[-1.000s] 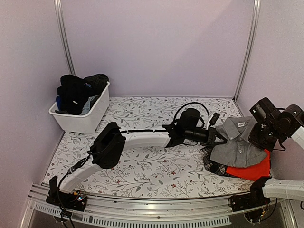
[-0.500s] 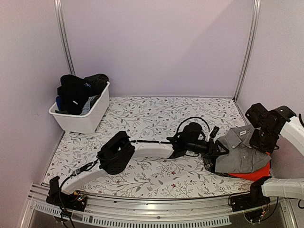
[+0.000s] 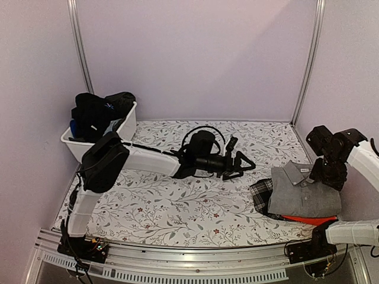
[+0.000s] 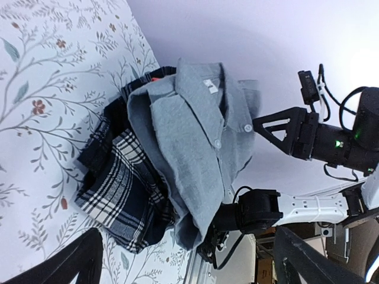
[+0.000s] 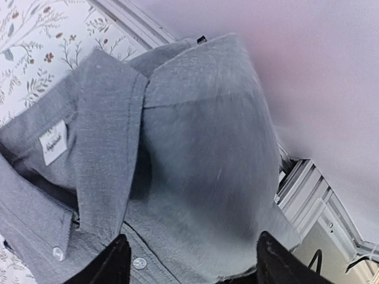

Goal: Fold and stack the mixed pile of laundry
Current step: Place the square-folded shirt at the corner of the board, then move the square-folded shirt to the center of the board.

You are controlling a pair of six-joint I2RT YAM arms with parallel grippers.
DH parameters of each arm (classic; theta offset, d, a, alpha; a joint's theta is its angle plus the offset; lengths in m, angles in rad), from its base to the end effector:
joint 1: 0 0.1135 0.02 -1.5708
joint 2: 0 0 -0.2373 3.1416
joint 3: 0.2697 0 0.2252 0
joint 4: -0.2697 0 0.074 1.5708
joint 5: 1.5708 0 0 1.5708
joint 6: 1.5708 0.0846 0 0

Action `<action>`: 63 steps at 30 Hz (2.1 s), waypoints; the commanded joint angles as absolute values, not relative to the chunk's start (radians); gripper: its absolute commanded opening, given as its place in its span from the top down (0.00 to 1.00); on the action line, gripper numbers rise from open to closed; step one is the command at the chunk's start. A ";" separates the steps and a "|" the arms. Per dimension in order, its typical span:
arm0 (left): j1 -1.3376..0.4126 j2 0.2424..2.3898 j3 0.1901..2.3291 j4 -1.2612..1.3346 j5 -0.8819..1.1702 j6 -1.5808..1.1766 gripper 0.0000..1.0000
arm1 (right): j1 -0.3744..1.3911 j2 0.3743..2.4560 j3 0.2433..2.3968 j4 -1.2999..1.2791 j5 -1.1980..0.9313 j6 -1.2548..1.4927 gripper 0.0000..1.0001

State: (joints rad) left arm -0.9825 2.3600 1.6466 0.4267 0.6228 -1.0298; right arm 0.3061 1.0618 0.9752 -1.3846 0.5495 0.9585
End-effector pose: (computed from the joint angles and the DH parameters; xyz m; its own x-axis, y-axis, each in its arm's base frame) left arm 0.2524 -0.4672 0.1436 -0.9262 0.1337 -0.3526 0.3734 0.1941 -0.9072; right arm 0.1471 0.0002 0.2163 -0.7151 0.5059 -0.4824 0.6572 0.7217 -0.2173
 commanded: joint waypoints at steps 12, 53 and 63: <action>-0.827 1.979 1.367 0.209 0.462 -0.734 0.00 | 0.299 1.128 1.187 -1.290 0.288 0.943 0.09; -0.548 1.812 1.268 0.111 0.551 -0.738 0.00 | 0.109 1.595 0.928 -0.837 0.088 0.678 0.01; -0.482 1.719 1.438 -0.225 0.469 -0.451 0.00 | 0.128 1.387 1.304 -1.011 0.118 0.686 0.01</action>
State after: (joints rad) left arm -0.5285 1.8137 1.3293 -0.0536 0.5167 -0.6281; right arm 0.1238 1.5158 1.1503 -1.0080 0.0761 0.7082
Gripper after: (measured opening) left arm 0.996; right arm 0.989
